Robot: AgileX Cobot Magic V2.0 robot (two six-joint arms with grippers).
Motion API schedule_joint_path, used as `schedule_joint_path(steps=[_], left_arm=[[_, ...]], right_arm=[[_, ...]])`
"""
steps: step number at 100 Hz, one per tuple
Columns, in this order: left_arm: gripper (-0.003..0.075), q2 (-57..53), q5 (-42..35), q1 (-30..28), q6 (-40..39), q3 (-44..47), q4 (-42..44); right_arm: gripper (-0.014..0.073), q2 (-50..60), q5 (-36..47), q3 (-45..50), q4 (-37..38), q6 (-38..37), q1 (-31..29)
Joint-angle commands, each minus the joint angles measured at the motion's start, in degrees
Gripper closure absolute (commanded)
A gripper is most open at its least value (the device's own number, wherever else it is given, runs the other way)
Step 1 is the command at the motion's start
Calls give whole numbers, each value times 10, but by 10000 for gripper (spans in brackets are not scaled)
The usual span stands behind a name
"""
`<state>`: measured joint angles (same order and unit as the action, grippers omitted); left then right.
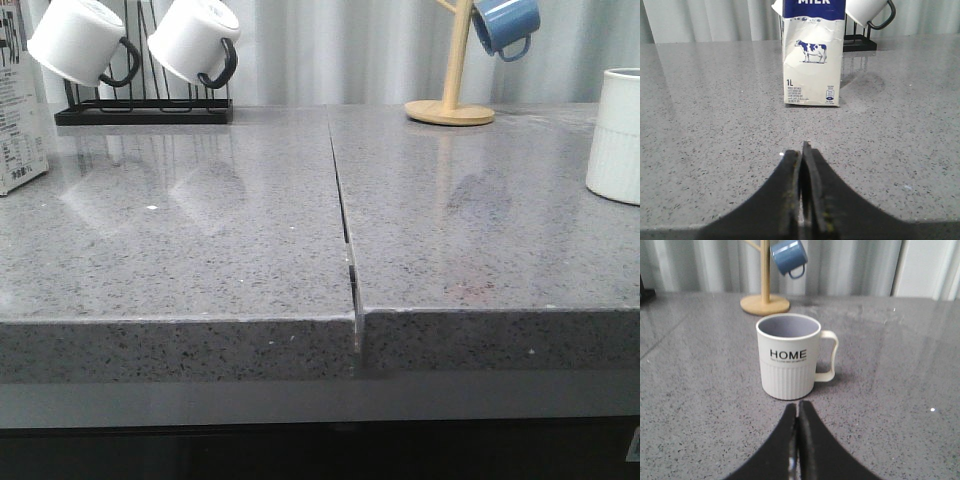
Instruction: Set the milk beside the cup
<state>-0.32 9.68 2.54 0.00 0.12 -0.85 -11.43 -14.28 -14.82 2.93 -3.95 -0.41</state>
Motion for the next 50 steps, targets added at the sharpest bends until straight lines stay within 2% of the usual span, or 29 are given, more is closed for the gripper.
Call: schedule_joint_path(steps=[1, 9, 26, 33, 40, 50], left_arm=[[741, -18, -47, -2, -6, 23, -4], [741, -18, -47, -2, -6, 23, -4], [741, -18, -47, -2, -6, 23, -4], [741, -18, -47, -2, -6, 23, -4], [741, -18, -47, -2, -6, 23, -4], [741, -18, -47, -2, -6, 23, -4]], right_arm=[[599, -52, 41, -31, 7, 0, -1], [599, -90, 53, -38, 7, 0, -1], [596, -157, 161, -38, 2, 0, -1], [569, -184, 197, -38, -11, 0, -2], [487, -213, 232, -38, -35, 0, -2], [285, -257, 274, -38, -46, 0, -6]])
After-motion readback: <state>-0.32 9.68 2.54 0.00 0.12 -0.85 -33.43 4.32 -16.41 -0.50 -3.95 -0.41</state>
